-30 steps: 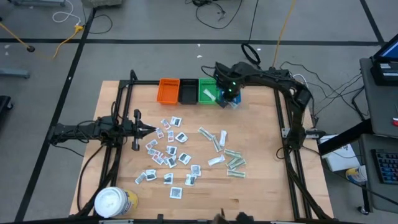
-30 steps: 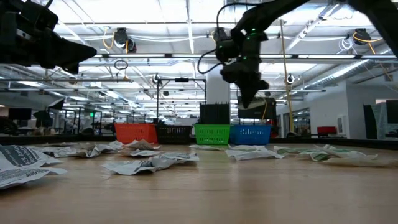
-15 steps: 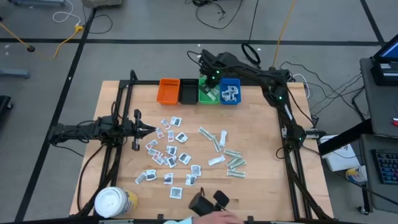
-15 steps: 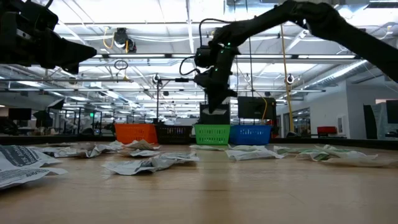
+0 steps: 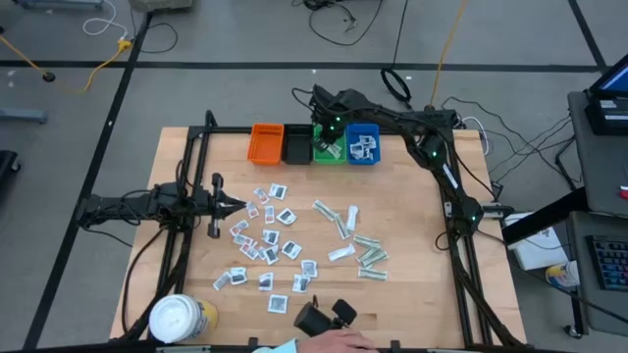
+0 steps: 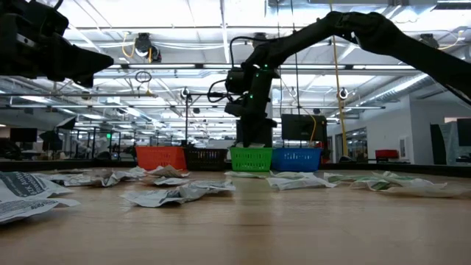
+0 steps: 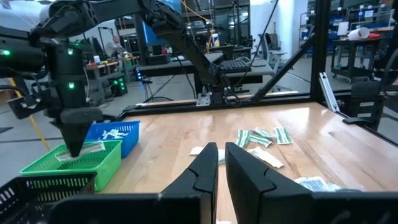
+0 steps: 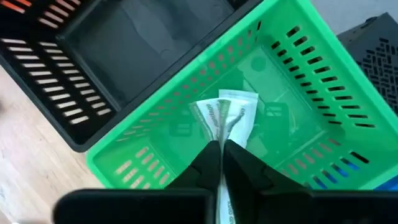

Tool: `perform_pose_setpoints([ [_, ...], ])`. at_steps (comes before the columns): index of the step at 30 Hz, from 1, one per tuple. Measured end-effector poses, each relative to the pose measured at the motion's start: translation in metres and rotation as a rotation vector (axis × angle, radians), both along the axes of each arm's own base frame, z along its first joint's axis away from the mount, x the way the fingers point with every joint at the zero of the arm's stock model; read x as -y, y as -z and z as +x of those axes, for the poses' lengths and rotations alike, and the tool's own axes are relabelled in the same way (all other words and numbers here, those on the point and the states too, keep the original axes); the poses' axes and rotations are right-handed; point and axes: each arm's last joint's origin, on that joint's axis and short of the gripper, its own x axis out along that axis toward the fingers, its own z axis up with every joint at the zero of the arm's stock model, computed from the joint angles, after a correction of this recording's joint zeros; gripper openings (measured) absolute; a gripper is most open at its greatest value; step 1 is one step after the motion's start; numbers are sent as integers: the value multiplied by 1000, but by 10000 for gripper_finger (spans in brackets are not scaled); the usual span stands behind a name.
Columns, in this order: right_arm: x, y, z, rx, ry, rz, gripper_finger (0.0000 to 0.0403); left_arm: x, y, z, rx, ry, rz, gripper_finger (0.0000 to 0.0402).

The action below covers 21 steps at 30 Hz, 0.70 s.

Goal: Pick & Place First Aid Supplies
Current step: Put the green bandage into the green bin

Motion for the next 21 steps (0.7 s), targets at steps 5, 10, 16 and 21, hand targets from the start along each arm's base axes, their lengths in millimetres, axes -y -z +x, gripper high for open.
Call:
perform_pose_setpoints([
  [5, -1, 0, -1, -8, 8, 8, 76, 0, 0, 0, 0, 1, 0, 37],
  [10, -3, -20, -7, 20, 10, -9, 139, 0, 0, 0, 0, 1, 0, 37],
  [16, -22, -52, -24, -37, -9, 28, 167, 0, 0, 0, 0, 2, 0, 37],
  [21, -43, -66, -39, -152, -20, 108, 168, 0, 0, 0, 0, 2, 0, 37],
])
